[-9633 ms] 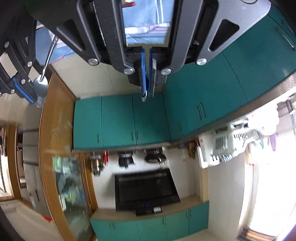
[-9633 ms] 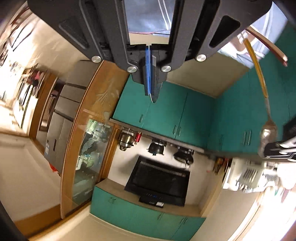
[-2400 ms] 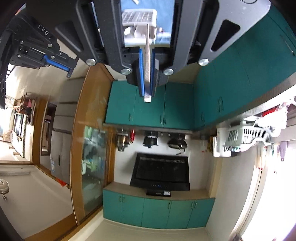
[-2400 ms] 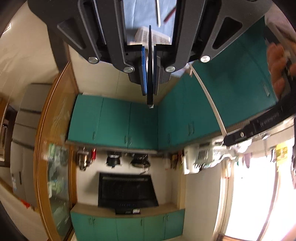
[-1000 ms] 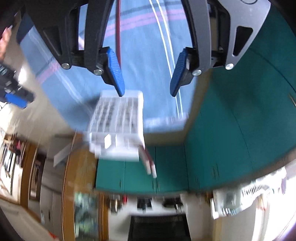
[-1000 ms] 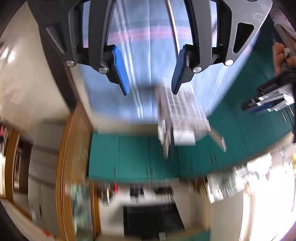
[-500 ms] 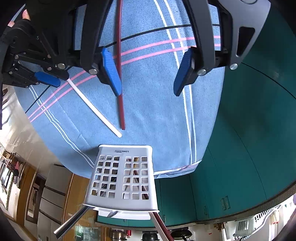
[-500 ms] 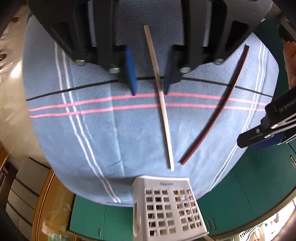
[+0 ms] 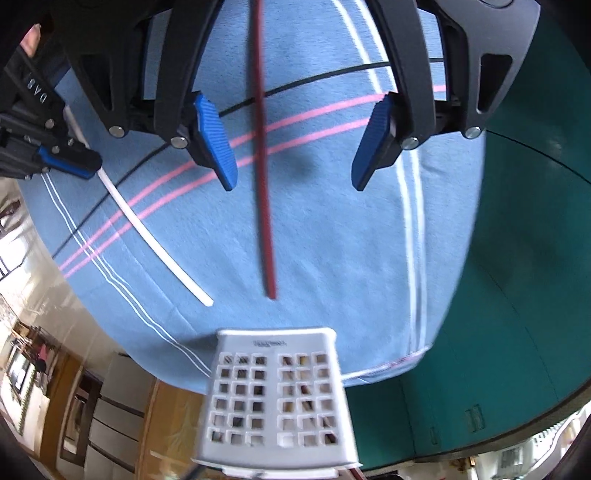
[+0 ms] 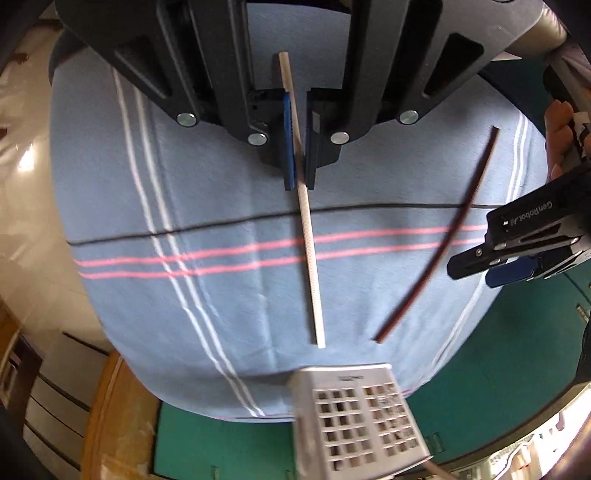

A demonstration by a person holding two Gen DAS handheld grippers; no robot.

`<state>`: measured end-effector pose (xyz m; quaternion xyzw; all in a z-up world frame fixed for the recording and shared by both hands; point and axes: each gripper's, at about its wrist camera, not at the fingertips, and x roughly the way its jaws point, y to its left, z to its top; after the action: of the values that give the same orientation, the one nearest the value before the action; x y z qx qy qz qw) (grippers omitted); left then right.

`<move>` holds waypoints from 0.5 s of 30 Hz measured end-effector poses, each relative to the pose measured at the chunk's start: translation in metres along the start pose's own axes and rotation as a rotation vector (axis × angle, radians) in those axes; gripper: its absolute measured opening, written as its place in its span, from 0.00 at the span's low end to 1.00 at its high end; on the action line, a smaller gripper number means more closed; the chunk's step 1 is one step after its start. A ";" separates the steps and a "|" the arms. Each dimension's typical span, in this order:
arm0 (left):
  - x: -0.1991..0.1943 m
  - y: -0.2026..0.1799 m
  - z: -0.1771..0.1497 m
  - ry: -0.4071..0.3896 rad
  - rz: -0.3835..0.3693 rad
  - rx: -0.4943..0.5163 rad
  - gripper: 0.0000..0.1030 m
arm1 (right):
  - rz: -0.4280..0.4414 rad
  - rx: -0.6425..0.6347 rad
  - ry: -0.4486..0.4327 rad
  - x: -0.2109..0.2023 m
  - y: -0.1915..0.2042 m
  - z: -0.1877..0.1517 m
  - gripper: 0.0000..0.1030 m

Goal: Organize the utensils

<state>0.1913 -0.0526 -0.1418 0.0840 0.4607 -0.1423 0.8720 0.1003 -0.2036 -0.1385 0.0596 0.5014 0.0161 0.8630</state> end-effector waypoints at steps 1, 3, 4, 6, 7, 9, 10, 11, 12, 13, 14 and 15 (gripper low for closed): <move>0.002 -0.003 -0.001 0.007 -0.008 0.005 0.62 | 0.003 0.010 -0.003 -0.001 -0.003 0.000 0.09; 0.009 -0.008 -0.003 0.022 -0.008 0.021 0.62 | -0.004 0.017 -0.015 -0.004 -0.005 -0.001 0.17; 0.011 -0.009 -0.003 0.029 -0.005 0.026 0.56 | -0.003 0.018 -0.020 -0.005 -0.005 0.000 0.20; 0.017 -0.009 -0.005 0.041 -0.003 0.019 0.44 | 0.003 0.016 -0.026 -0.005 -0.005 0.001 0.20; 0.016 -0.008 -0.005 0.038 -0.006 0.011 0.31 | 0.006 0.015 -0.027 -0.005 -0.004 0.002 0.21; 0.015 -0.005 -0.005 0.041 -0.001 0.003 0.17 | 0.011 0.014 -0.022 -0.003 -0.003 0.002 0.21; 0.015 -0.003 -0.005 0.044 -0.001 -0.009 0.12 | 0.012 0.013 -0.018 -0.001 -0.002 0.002 0.21; 0.015 0.001 -0.006 0.049 0.002 -0.028 0.08 | 0.013 0.010 -0.014 0.001 -0.001 0.002 0.21; 0.014 0.002 -0.006 0.051 0.004 -0.035 0.07 | 0.011 0.001 -0.018 0.001 0.001 0.002 0.21; 0.014 0.004 -0.008 0.056 0.009 -0.045 0.07 | 0.012 -0.009 -0.018 0.001 0.003 0.002 0.21; 0.012 0.005 -0.010 0.061 0.010 -0.052 0.06 | 0.020 -0.021 -0.017 0.001 0.005 0.002 0.20; 0.010 0.006 -0.012 0.066 0.008 -0.055 0.06 | 0.026 -0.026 -0.016 0.001 0.006 0.002 0.19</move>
<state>0.1892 -0.0452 -0.1567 0.0665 0.4927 -0.1232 0.8589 0.1024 -0.1976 -0.1377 0.0552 0.4934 0.0332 0.8674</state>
